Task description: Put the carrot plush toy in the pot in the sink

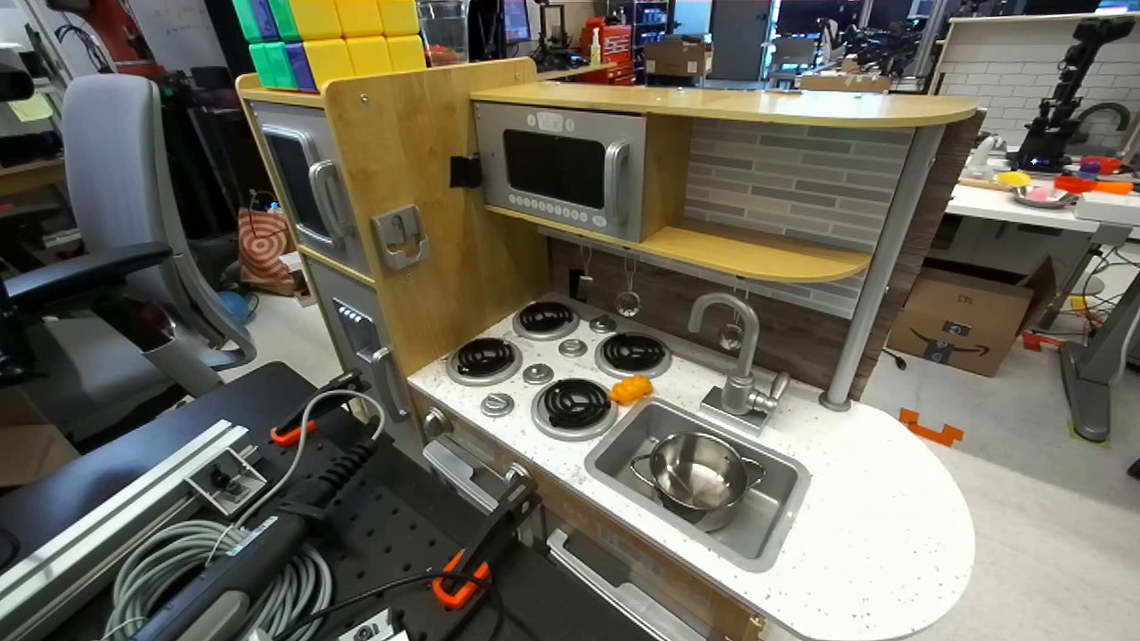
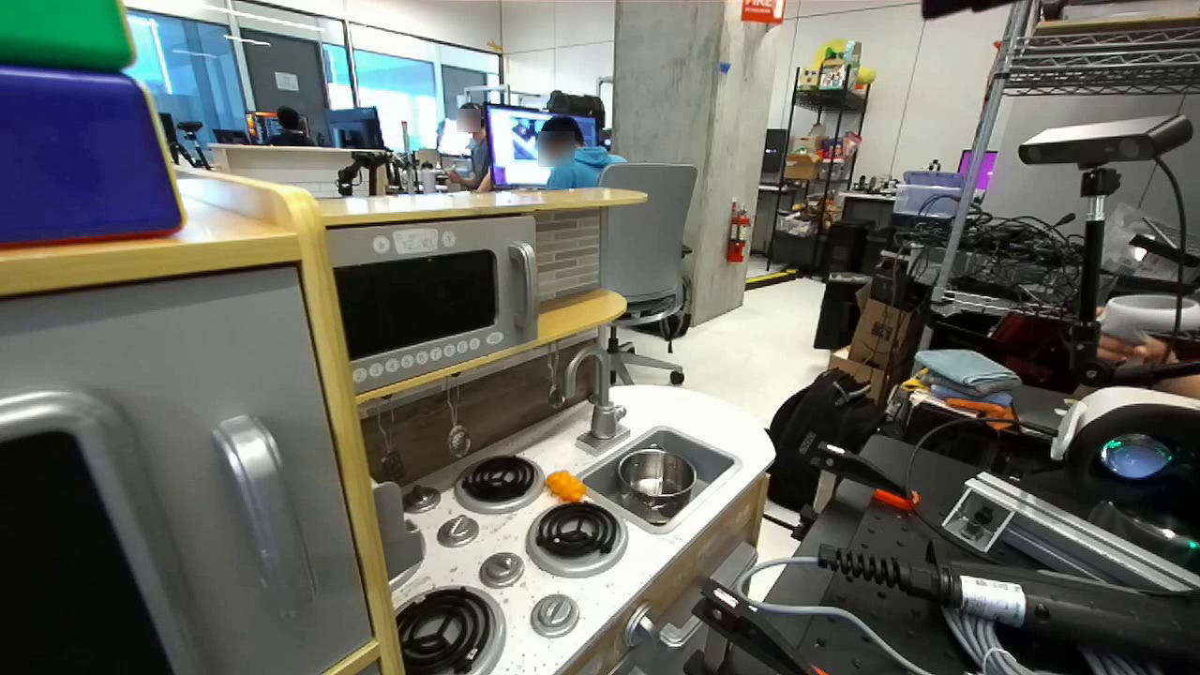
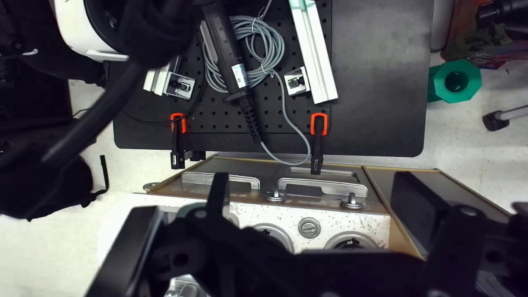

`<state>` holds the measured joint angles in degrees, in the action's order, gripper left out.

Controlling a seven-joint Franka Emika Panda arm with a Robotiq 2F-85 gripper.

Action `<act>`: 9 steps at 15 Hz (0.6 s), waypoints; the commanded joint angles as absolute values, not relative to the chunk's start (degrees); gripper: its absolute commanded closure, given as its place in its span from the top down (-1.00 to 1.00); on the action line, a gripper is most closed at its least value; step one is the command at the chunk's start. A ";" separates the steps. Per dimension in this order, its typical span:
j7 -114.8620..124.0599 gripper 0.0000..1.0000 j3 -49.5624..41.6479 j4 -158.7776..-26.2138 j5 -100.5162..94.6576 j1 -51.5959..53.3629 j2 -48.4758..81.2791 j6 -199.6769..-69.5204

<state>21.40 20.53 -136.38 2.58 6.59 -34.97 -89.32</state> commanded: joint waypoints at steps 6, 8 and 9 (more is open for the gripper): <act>36.54 1.00 19.49 -141.90 1.94 2.61 -24.41 -109.57; 40.15 1.00 17.80 -142.50 1.03 0.53 -20.02 -116.44; 41.85 1.00 16.77 -142.31 0.44 -0.63 -17.49 -119.63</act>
